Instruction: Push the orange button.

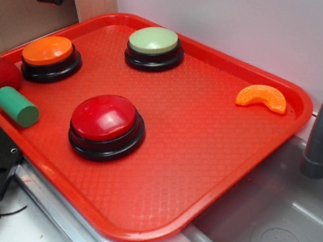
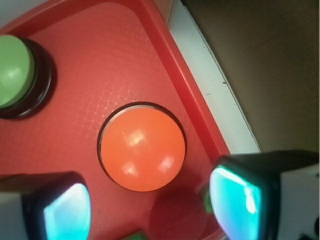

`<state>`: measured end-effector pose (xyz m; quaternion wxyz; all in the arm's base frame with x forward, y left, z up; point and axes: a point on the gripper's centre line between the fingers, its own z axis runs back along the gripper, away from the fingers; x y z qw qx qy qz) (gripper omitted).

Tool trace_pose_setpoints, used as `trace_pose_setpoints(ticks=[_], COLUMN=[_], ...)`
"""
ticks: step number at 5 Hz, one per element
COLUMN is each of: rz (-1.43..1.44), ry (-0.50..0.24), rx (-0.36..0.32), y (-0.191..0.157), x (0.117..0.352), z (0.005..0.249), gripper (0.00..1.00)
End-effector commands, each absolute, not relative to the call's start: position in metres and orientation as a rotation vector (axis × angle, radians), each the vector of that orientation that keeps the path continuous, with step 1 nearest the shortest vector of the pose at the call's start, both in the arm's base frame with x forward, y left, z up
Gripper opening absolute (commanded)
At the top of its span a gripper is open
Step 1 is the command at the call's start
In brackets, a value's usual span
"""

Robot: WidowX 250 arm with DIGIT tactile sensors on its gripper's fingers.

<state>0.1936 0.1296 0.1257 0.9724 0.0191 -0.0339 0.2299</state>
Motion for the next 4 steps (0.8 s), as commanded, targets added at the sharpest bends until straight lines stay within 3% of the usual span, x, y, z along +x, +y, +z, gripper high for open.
trace_pose_setpoints(ticks=[1, 4], rz=[0.450, 0.381], ry=[-0.146, -0.164], rx=[0.058, 0.075], y=[0.134, 0.118], x=[0.196, 0.189], z=[0.153, 0.170], gripper=[1.00, 1.00])
